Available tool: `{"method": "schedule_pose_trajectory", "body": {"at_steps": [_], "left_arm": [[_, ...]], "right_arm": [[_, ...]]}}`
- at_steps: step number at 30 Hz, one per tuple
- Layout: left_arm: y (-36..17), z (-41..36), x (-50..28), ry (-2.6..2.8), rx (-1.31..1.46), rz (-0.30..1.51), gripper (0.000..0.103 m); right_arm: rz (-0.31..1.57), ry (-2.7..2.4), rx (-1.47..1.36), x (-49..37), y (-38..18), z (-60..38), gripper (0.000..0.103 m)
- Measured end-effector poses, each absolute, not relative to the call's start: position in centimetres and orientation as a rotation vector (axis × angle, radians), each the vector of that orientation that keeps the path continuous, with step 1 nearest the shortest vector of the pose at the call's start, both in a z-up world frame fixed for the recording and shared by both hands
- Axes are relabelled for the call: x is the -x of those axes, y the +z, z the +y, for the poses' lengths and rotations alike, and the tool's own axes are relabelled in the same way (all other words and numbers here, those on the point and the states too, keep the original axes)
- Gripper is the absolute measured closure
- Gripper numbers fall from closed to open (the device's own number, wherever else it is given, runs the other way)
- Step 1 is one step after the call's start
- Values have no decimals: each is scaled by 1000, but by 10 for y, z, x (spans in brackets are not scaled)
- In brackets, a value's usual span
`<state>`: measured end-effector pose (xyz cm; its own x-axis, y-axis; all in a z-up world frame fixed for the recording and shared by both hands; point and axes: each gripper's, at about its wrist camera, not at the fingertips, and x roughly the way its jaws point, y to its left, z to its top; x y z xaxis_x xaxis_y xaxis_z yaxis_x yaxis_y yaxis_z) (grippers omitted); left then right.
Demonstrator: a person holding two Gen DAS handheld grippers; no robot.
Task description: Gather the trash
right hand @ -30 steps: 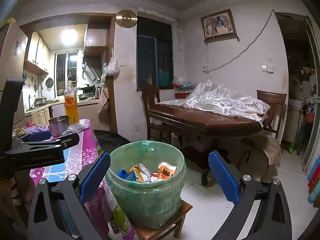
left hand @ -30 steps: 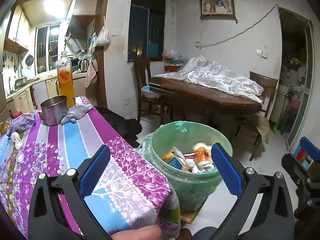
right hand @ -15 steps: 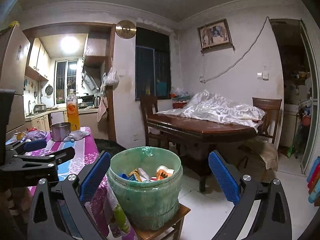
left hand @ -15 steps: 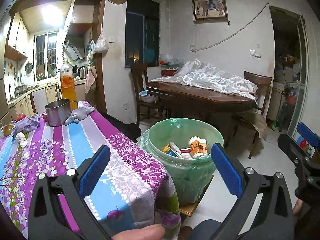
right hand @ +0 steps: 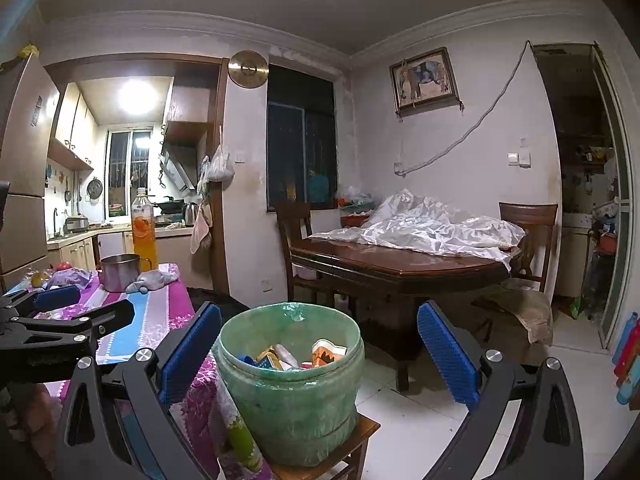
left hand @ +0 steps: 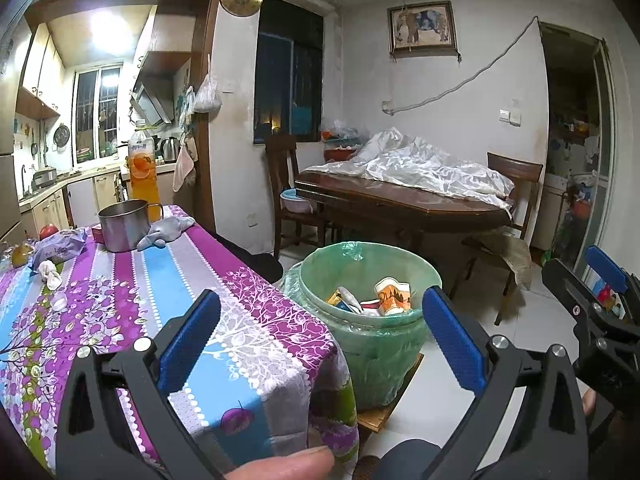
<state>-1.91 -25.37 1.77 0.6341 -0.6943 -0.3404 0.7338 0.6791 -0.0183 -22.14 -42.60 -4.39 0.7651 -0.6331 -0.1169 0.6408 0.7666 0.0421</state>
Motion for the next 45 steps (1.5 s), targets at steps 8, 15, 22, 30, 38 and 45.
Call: {"method": "schedule_pose_trajectory", "body": {"at_steps": [8,15,22,30,38,45], "left_arm": [[19,-249,21,-814,-120,305,6],[17,-246,22,-815,-118,285,6],[13,-248,20,-821,-127,297,6],[11,-253,20,-839,-146,304,6],[8,-260,22,-890,-176,337,6],[2,-269,20,-901,-210,370,6]], "right_arm": [[59,-690,-73,226,-45,-420,5],[51,-695,-66,226,-48,-416,5],[65,-697,-71,221,-50,-417,5],[69,-697,-76,218,-52,-419,5],[65,-708,-86,219,-56,-420,5],[67,-708,-88,221,-58,-419,5]]}}
